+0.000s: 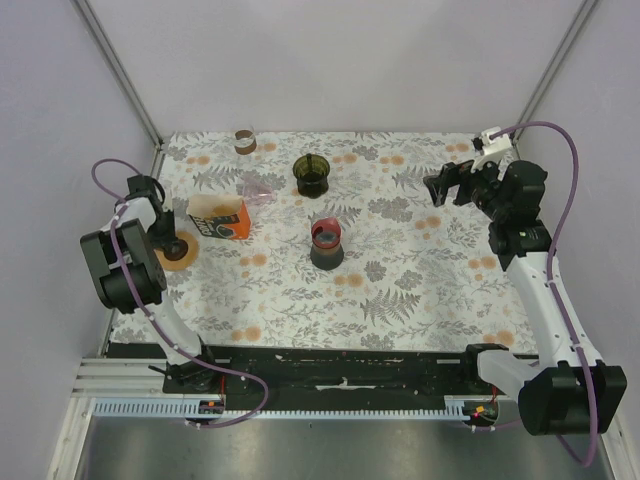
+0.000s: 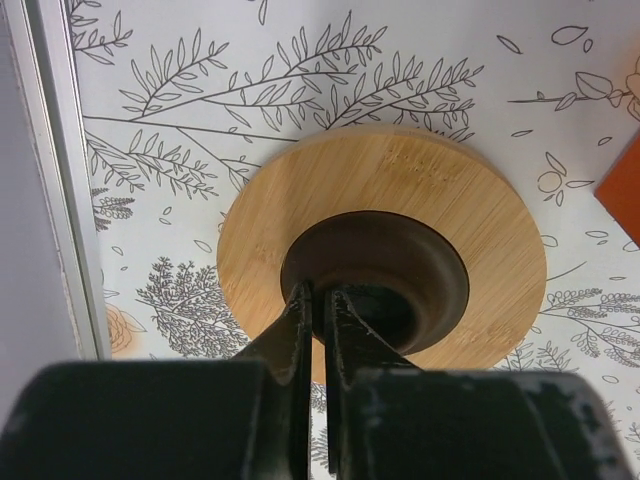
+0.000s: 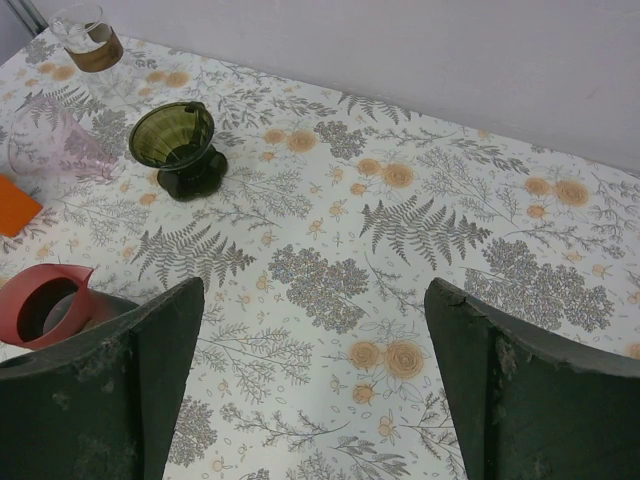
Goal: Place the coffee filter in the dripper
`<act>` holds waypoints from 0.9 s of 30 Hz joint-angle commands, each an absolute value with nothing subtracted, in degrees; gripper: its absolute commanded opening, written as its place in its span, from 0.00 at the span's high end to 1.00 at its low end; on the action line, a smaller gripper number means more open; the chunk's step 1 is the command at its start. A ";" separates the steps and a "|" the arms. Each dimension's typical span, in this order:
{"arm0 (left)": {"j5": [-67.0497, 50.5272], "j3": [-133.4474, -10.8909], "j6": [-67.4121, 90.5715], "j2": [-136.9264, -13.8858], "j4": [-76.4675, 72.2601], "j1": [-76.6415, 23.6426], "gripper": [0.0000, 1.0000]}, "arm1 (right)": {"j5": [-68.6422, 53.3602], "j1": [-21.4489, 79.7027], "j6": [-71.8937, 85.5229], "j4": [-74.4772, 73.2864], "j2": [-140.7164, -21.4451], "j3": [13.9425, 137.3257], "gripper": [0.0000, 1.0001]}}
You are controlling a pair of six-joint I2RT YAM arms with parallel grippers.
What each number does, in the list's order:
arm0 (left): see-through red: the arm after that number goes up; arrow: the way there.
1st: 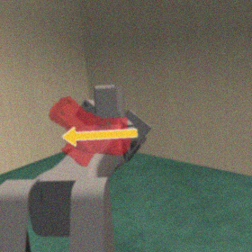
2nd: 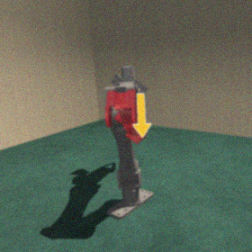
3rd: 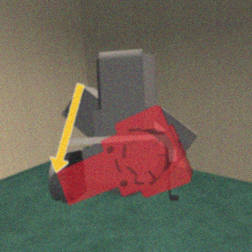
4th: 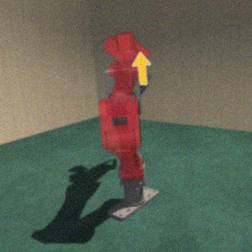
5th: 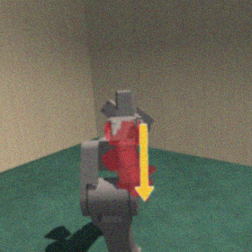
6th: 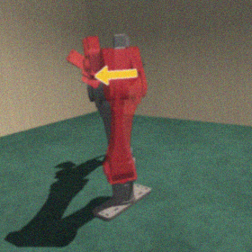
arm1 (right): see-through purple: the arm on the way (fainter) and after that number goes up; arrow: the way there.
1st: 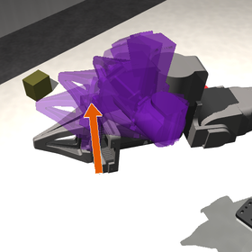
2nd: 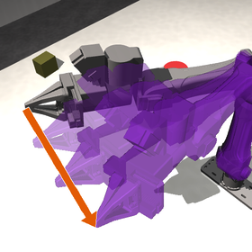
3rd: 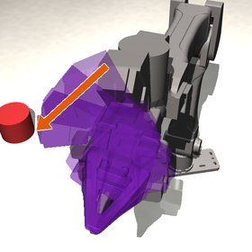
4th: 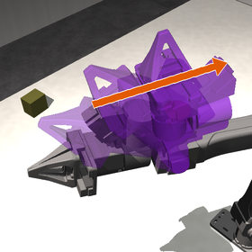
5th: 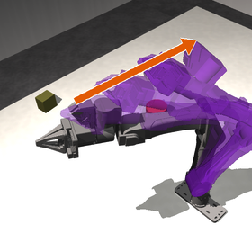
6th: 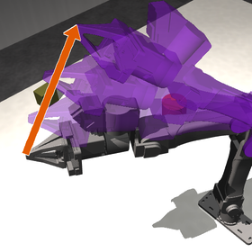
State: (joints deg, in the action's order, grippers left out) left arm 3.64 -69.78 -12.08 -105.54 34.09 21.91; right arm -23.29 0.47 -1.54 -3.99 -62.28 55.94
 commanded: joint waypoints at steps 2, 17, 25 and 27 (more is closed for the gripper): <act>3.35 -70.30 -14.24 -108.02 30.76 23.11 0.98 | -24.61 0.35 -1.23 -3.78 -59.50 58.62 0.02; -15.72 -101.23 -9.68 -98.62 49.30 25.84 0.98 | -29.65 6.40 2.20 -11.25 -63.28 73.03 0.02; -34.43 -123.37 -3.69 -98.87 58.34 20.32 0.98 | -21.43 20.99 -4.92 -6.96 -67.75 79.27 0.02; -39.44 -127.51 -2.73 -99.40 60.37 16.80 0.98 | -24.77 23.37 -4.14 -3.45 -70.47 80.76 0.02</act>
